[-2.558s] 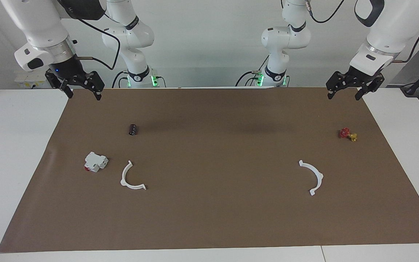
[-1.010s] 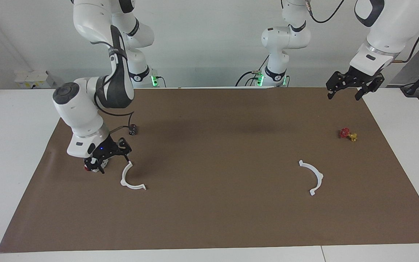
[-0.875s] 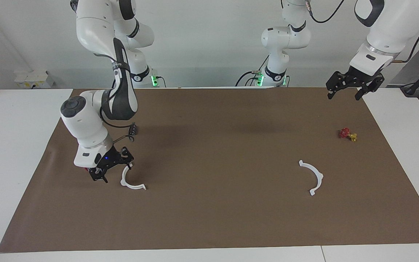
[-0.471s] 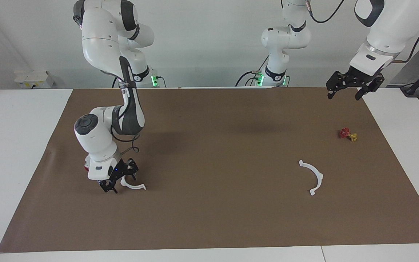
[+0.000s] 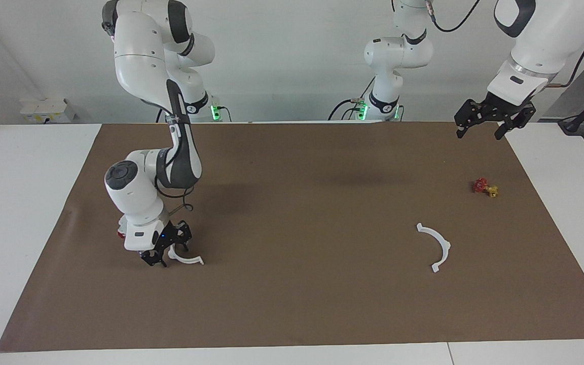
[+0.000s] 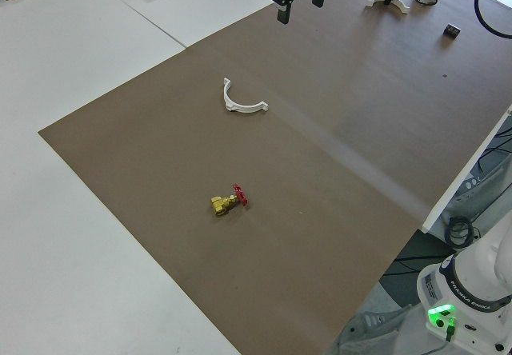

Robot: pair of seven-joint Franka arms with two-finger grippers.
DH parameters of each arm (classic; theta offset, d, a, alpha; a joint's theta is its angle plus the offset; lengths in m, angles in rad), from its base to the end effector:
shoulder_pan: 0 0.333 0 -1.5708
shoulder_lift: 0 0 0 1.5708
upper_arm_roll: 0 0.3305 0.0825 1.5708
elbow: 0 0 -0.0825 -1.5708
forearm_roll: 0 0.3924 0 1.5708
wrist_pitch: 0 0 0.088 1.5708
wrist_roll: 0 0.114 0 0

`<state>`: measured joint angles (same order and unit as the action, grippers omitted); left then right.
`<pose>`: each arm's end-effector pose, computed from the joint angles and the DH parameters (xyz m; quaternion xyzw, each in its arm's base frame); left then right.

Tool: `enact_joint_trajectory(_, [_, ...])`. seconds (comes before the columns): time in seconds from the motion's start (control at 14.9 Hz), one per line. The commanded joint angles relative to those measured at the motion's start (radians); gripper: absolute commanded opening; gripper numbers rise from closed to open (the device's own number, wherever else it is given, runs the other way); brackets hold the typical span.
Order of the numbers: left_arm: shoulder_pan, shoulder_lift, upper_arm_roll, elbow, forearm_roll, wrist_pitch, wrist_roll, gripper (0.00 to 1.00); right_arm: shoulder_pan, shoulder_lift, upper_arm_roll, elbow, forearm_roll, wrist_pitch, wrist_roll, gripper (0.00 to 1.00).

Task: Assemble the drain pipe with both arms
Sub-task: 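Grasp the white clamp half with the right gripper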

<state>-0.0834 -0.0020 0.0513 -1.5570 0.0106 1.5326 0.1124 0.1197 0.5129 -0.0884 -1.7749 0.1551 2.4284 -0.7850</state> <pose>0.5581 -0.0166 0.6364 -0.9973 0.0720 0.0114 0.0048 0.6867 0.0285 0.2855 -0.9328 -0.3515 -0.0792 0.0048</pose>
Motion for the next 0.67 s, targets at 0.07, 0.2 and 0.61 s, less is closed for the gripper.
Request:
enact_joint_trajectory(0.07, [0.008,-0.027,-0.001,-0.029,-0.017,-0.003,0.007,1.0,-0.012,-0.013,0.009,-0.02,0.037,-0.005,-0.027,0.0])
enact_joint_trajectory(0.2, [0.008,-0.027,-0.001,-0.029,-0.015,-0.003,0.007,1.0,-0.018,-0.01,0.009,-0.008,0.035,-0.012,0.016,0.0])
enact_joint_trajectory(0.61, [0.008,-0.027,-0.001,-0.029,-0.015,-0.003,0.007,1.0,0.09,-0.095,0.001,0.014,0.009,-0.133,0.494,0.0])
